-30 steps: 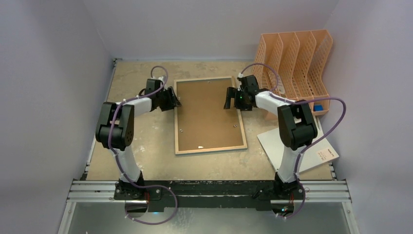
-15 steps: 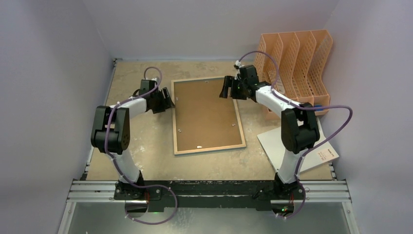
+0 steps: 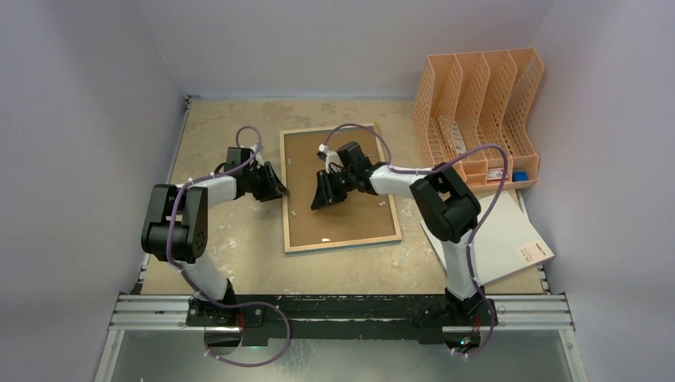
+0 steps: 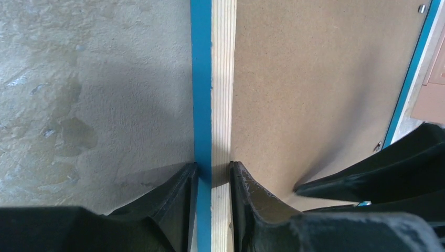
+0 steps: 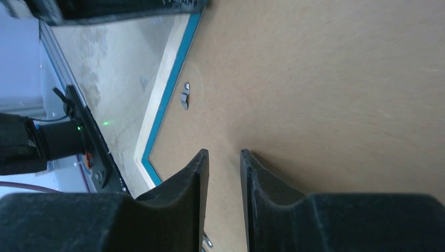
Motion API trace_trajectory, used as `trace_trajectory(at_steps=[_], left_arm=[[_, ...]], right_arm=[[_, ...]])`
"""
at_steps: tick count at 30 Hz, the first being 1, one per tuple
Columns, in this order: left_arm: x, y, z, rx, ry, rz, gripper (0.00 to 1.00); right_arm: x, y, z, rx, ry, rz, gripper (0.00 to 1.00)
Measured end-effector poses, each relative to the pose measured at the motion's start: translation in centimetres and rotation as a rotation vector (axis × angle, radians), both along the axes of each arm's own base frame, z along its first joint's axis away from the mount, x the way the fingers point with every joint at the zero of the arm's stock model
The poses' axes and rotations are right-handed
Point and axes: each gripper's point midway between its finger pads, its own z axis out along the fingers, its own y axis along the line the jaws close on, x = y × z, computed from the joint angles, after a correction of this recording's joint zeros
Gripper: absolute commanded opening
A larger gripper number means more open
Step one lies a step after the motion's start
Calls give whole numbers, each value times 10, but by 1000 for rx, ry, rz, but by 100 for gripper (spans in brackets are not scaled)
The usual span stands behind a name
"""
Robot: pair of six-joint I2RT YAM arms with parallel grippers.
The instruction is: Put the photo into the frame
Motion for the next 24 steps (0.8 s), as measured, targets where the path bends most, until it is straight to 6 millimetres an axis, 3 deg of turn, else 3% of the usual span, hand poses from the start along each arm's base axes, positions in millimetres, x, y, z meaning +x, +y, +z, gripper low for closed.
trace_trajectory(at_steps=[2, 10, 18, 20, 24], left_arm=[[-1, -1, 0, -3, 5, -2, 26], [-16, -3, -2, -11, 56, -12, 24], [-41, -3, -3, -15, 148, -31, 41], [-51, -5, -2, -24, 178, -43, 41], [-61, -6, -3, -28, 215, -55, 31]], right_arm=[[-14, 8, -11, 0, 33, 38, 31], [-30, 32, -9, 42, 32, 84, 27], [-37, 59, -13, 69, 58, 91, 26], [-39, 63, -13, 74, 56, 97, 27], [-44, 67, -12, 73, 56, 108, 23]])
